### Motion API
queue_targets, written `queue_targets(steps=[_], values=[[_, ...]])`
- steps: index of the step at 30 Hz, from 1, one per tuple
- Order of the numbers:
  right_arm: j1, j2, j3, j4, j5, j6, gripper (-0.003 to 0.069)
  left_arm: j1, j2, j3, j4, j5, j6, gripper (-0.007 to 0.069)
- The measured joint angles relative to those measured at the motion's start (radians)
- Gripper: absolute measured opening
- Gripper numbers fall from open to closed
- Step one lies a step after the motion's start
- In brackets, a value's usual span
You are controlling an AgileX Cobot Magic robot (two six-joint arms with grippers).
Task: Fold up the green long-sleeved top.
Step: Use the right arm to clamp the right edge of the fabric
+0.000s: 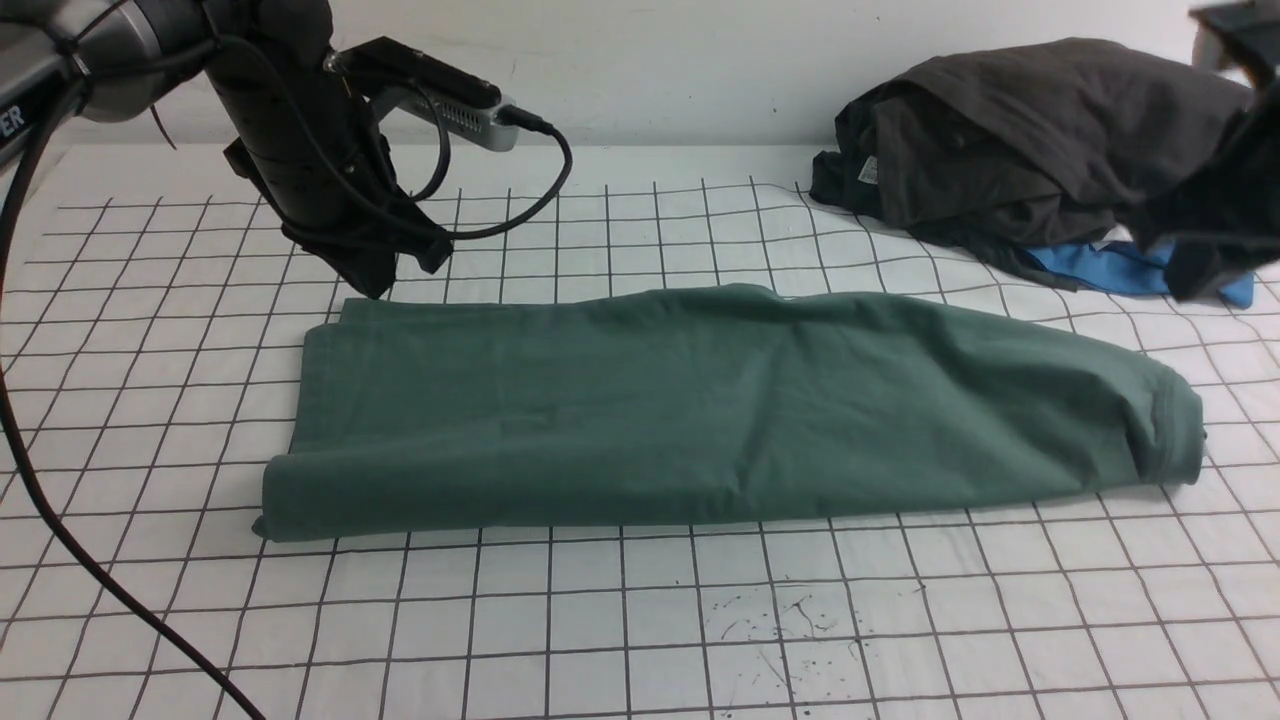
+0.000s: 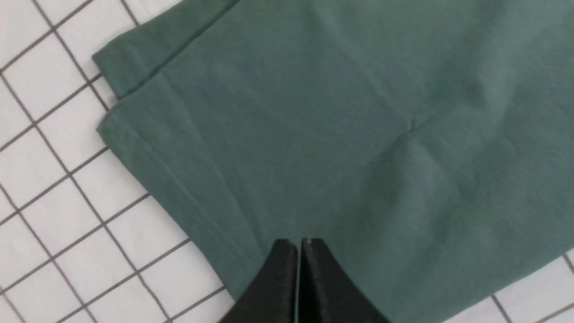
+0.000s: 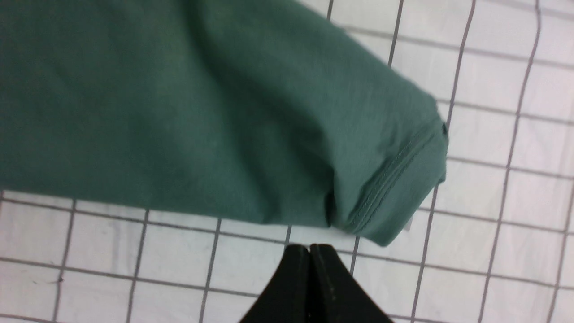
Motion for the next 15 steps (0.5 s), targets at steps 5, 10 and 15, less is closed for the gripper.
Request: queue_targets(steps=[5,10,15], values=[[-0.069,0.011,0.174,0.020,-0.147,0.016,-0.0008,0.000,0.000,0.000,-0.039,0.000,0.024,-0.0005],[-0.161,0.071,0.196,0.074,-0.220,0.020,0.0079,0.000,0.000,0.000,-0.053,0.000,0.030,-0.0005],[-0.219,0.135,0.196,0.145,-0.294,0.020,0.0269,0.000,0.000,0.000,-0.054,0.000,0.032,-0.0005]])
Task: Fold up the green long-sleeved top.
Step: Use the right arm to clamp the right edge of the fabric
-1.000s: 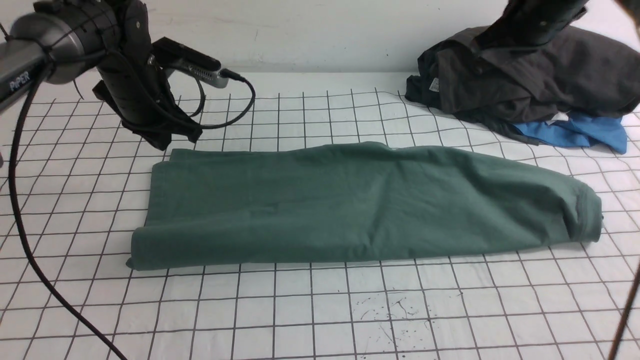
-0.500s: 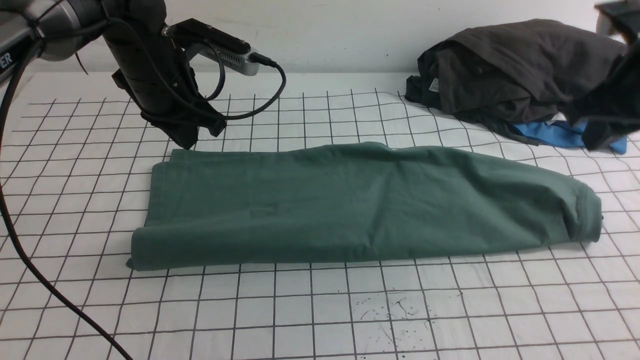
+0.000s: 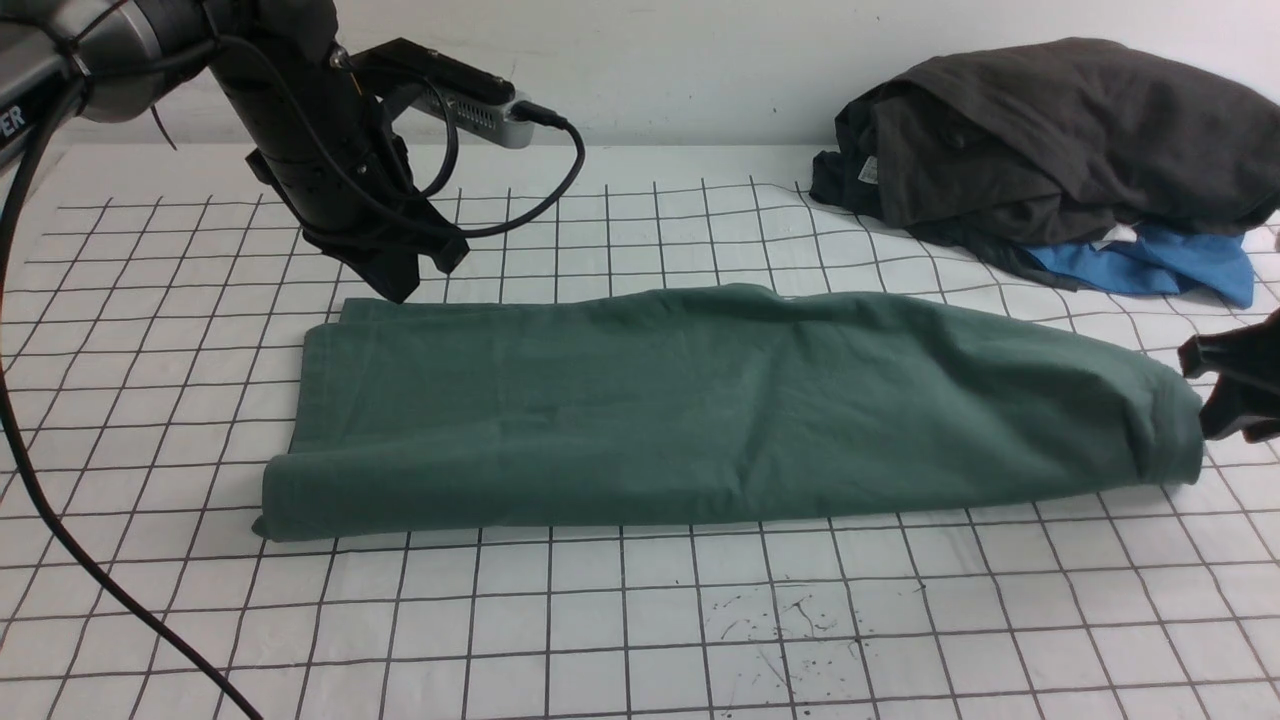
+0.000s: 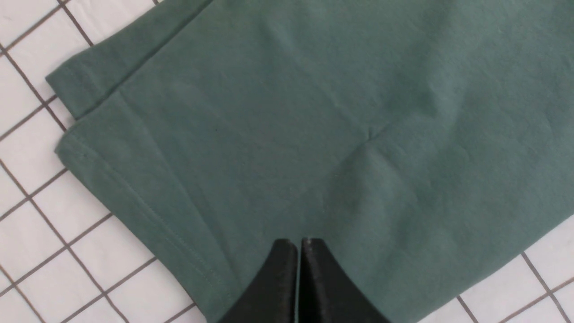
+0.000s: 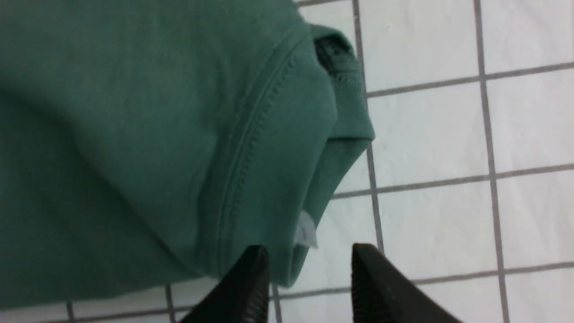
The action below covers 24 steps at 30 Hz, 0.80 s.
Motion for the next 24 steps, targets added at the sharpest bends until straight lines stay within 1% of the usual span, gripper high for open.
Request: queue_targets(steps=[1,2,4,5,8,10,14,18,23,24], values=[[-0.004,0.017,0.000,0.013,-0.021,0.000,0.0332,0.000,0.000,0.000,0.000,0.000,0.000,-0.0005],[-0.005,0.019,0.000,0.013,-0.024,0.000,0.0332,0.000,0.000,0.000,0.000,0.000,0.000,-0.0005],[-0.006,0.055,-0.001,0.036,-0.064,0.000,0.0474,0.000,0.000,0.000,0.000,0.000,0.000,-0.0005],[-0.004,0.069,-0.002,0.039,-0.076,0.000,0.0510,0.000,0.000,0.000,0.000,0.000,0.000,-0.0005],[-0.001,0.107,-0.016,0.045,-0.092,0.000,0.0601,0.000,0.000,0.000,0.000,0.000,0.000,-0.0005],[-0.001,0.139,-0.039,0.045,-0.097,0.007,0.0627,0.000,0.000,0.000,-0.001,0.000,0.000,-0.0005],[0.000,0.181,-0.078,0.045,-0.092,0.021,0.0626,0.000,0.000,0.000,-0.001,0.000,0.000,-0.0005],[0.000,0.190,-0.092,0.053,-0.089,0.025,0.0580,0.000,0.000,0.000,-0.002,0.000,0.000,-0.0005],[0.000,0.193,-0.094,0.057,-0.089,0.022,0.0454,0.000,0.020,0.000,-0.003,0.000,0.000,-0.0005],[0.000,0.194,-0.094,0.059,-0.089,0.022,0.0419,0.000,0.030,0.000,-0.003,0.000,0.000,-0.0005]])
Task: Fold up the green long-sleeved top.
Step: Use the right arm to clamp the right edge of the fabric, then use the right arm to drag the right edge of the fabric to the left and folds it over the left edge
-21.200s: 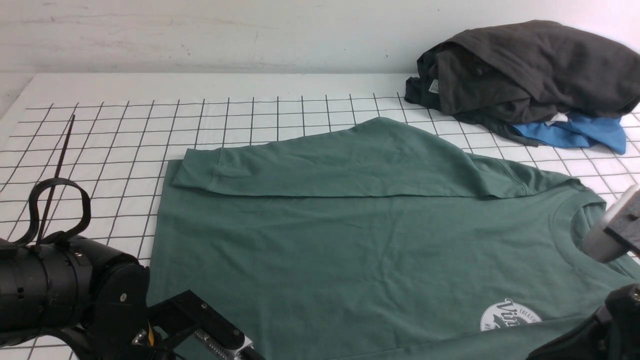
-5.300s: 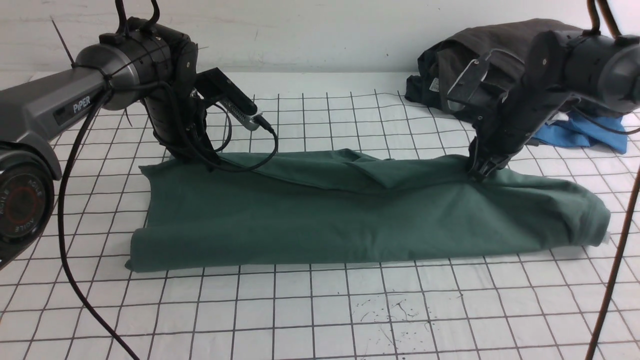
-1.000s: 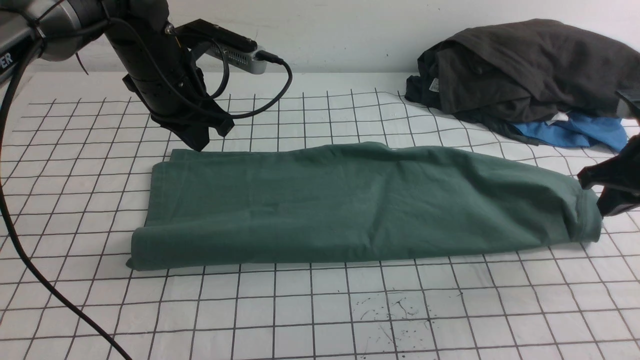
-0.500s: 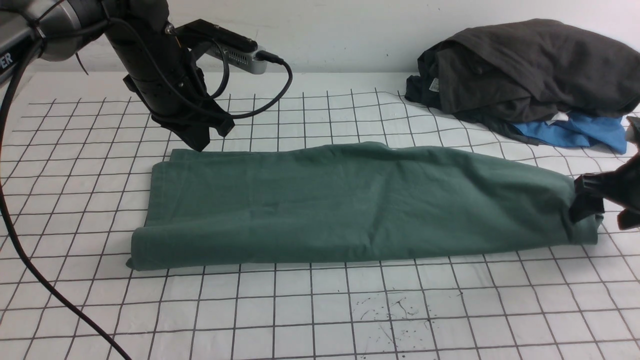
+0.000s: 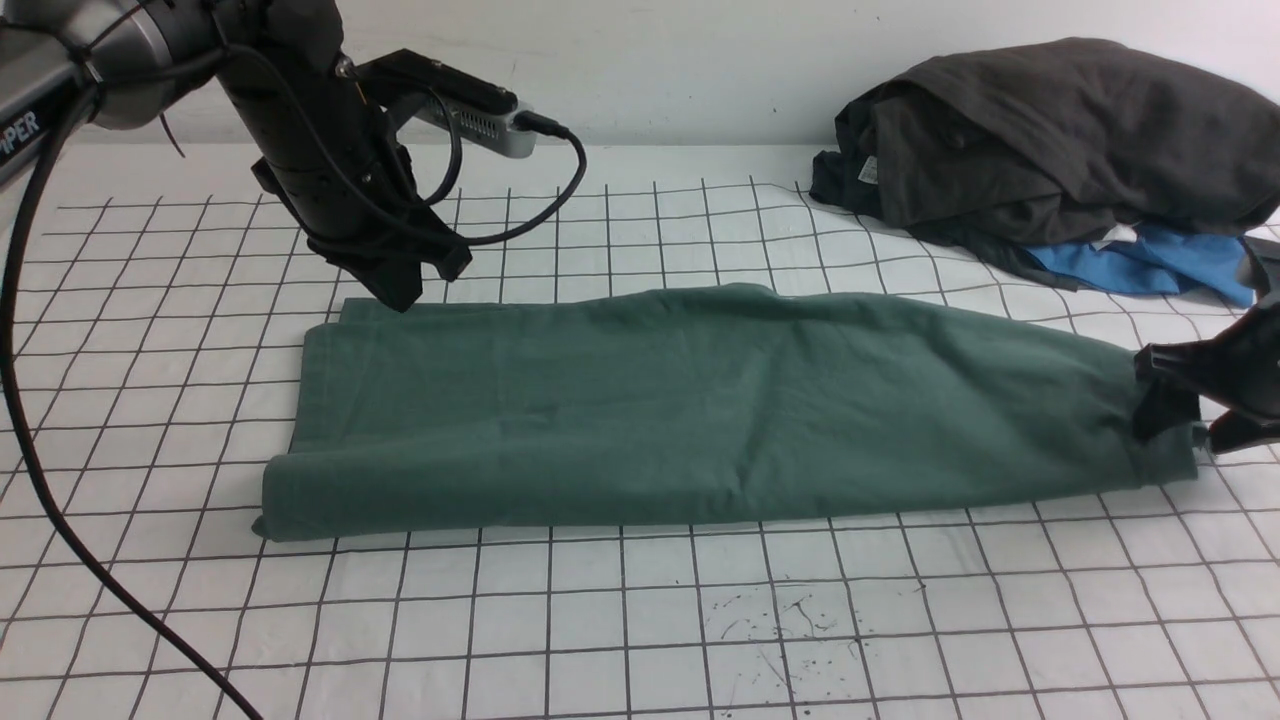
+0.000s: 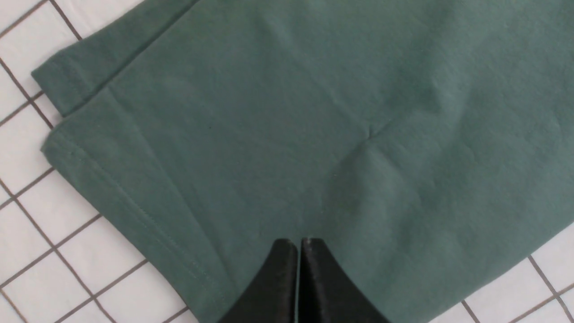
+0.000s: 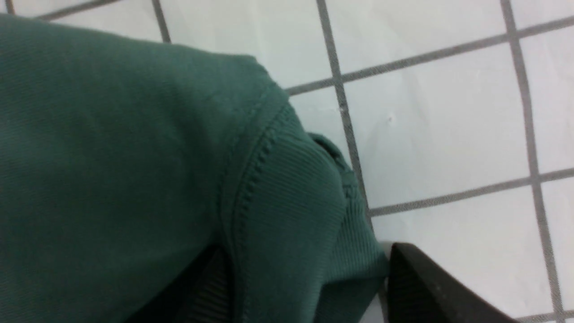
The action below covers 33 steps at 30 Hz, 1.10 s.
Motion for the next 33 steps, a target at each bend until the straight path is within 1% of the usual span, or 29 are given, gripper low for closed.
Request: queue_targets(steps=[1,2,3,4,5,6,8,9,11,14,15,16,18,22,24,25,27,28,29,30,31,32,33], values=[[0.000,0.000,0.000,0.001,0.000,0.000,0.0405,0.000,0.004,0.000,0.000,0.000,0.000,-0.0005],[0.000,0.001,-0.001,0.005,0.000,-0.003,0.0337,0.000,0.020,0.000,0.000,0.000,0.002,-0.0005],[0.000,0.002,-0.001,0.008,0.000,-0.008,0.0306,0.000,0.027,0.000,0.000,0.000,0.006,-0.0005],[0.000,0.002,-0.001,0.010,0.000,-0.009,0.0290,0.000,0.029,0.000,0.000,0.000,0.008,-0.0005],[0.000,0.003,-0.002,0.017,0.005,-0.025,0.0226,0.000,0.037,0.000,0.000,0.000,0.023,-0.0005],[0.000,0.003,-0.002,0.018,0.007,-0.025,0.0218,0.000,0.037,0.000,0.000,0.000,0.023,-0.0005],[0.002,0.005,-0.022,0.015,0.044,-0.059,0.0105,0.000,0.036,0.000,0.000,0.000,0.030,-0.0005],[0.002,0.005,-0.035,0.004,0.066,-0.065,0.0067,0.000,0.033,0.000,0.000,0.000,0.032,-0.0005],[0.005,0.001,-0.067,-0.029,0.102,-0.067,0.0033,0.000,0.026,0.000,0.001,0.000,0.037,-0.0005],[0.009,-0.032,-0.112,-0.100,0.159,-0.049,0.0028,0.000,0.004,0.000,0.008,0.000,0.037,-0.0005],[0.010,-0.032,-0.116,-0.106,0.159,-0.049,0.0028,0.000,0.002,0.000,0.008,0.000,0.037,-0.0005],[0.009,-0.069,-0.149,-0.159,0.192,-0.033,0.0028,0.000,-0.018,0.000,0.019,0.000,0.038,-0.0005],[0.009,-0.116,-0.194,-0.202,0.227,-0.026,0.0028,0.000,-0.045,0.000,0.040,0.000,0.039,-0.0005],[0.021,-0.196,-0.270,-0.225,0.281,-0.024,0.0028,0.000,-0.094,0.000,0.090,0.001,0.038,-0.0005],[0.068,-0.238,-0.330,-0.240,0.311,-0.024,0.0028,0.000,-0.131,0.000,0.128,0.002,0.037,-0.0005],[0.068,-0.241,-0.330,-0.241,0.313,-0.024,0.0028,0.000,-0.131,0.000,0.128,0.003,0.037,-0.0005],[0.159,-0.263,-0.393,-0.247,0.329,-0.024,0.0028,0.003,-0.173,0.000,0.166,0.004,0.033,-0.0005],[0.167,-0.263,-0.398,-0.247,0.329,-0.024,0.0028,0.003,-0.177,0.000,0.168,0.004,0.033,-0.0005],[0.231,-0.264,-0.428,-0.247,0.330,-0.024,0.0028,0.011,-0.204,0.000,0.176,0.006,0.025,-0.0005],[0.269,-0.264,-0.443,-0.247,0.330,-0.024,0.0028,0.017,-0.220,0.000,0.177,0.006,0.023,-0.0005],[0.338,-0.259,-0.468,-0.238,0.329,-0.024,0.0028,0.030,-0.251,0.000,0.177,0.006,0.019,-0.0005],[0.347,-0.257,-0.472,-0.235,0.328,-0.024,0.0028,0.035,-0.256,0.000,0.177,0.007,0.018,-0.0005],[0.433,-0.244,-0.498,-0.223,0.310,-0.024,0.0028,0.057,-0.296,0.000,0.178,0.007,0.010,-0.0005]])
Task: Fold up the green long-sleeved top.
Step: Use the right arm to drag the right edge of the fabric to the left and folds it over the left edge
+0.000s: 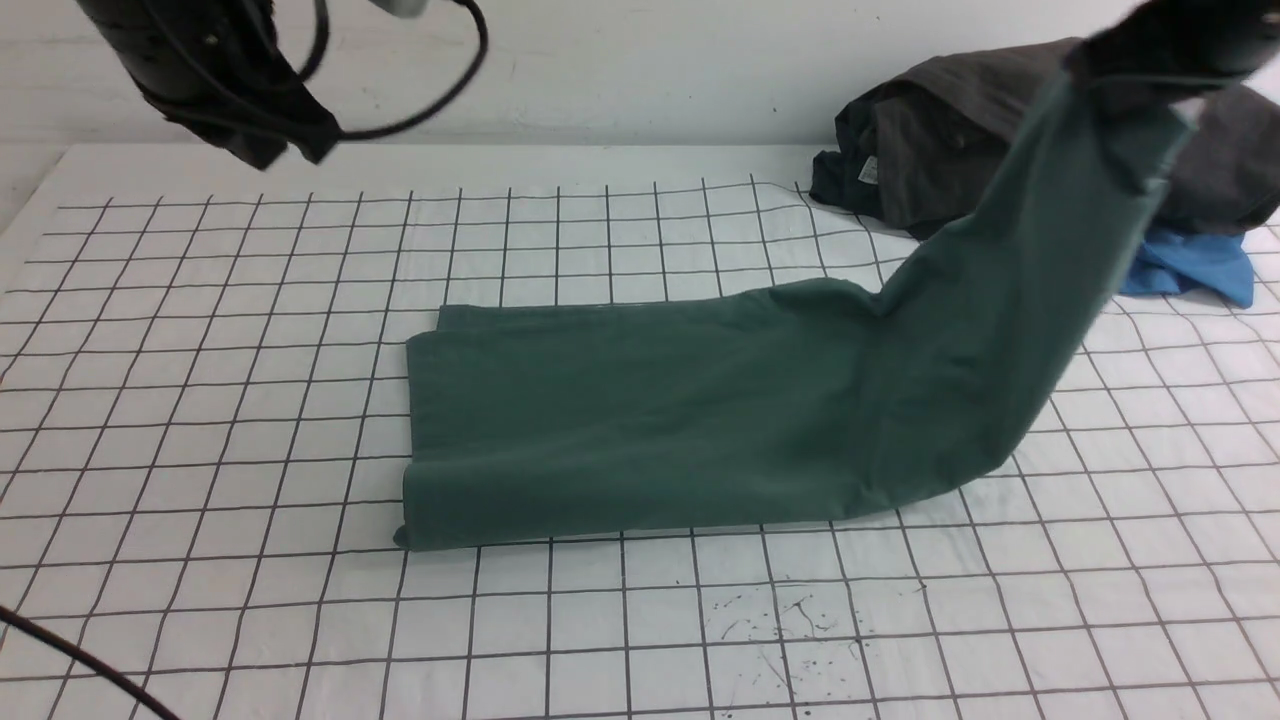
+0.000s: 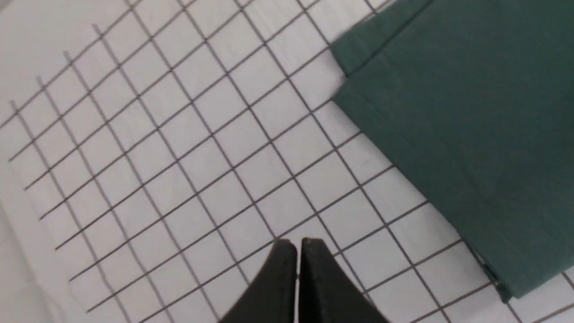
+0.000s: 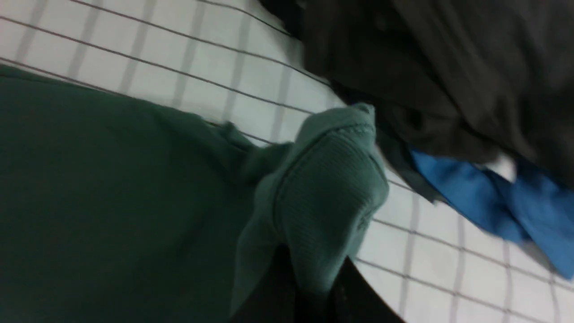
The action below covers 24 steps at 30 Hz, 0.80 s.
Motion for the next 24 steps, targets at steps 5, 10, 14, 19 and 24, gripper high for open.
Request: queue_targets(steps=[5,10,14,19,24], values=[[0.190,0.077,-0.038,0.058,-0.091,0.000,0.0027,0.078,-0.095,0.000,0.004,0.014,-0.016,-0.0005],[0.327,0.203,-0.063,0.165,-0.206,-0.001,0.0027,0.143,-0.154,0.000,-0.006,0.019,-0.021,-0.0005],[0.376,0.269,-0.079,0.220,-0.251,-0.015,0.0027,0.146,-0.161,0.000,-0.025,0.019,-0.021,-0.0005],[0.428,0.367,-0.089,0.294,-0.319,-0.022,0.0027,0.146,-0.161,0.000,-0.079,0.021,-0.013,-0.0005],[0.433,0.405,-0.089,0.346,-0.342,-0.025,0.0027,0.146,-0.157,0.000,-0.090,0.021,-0.009,-0.0005]])
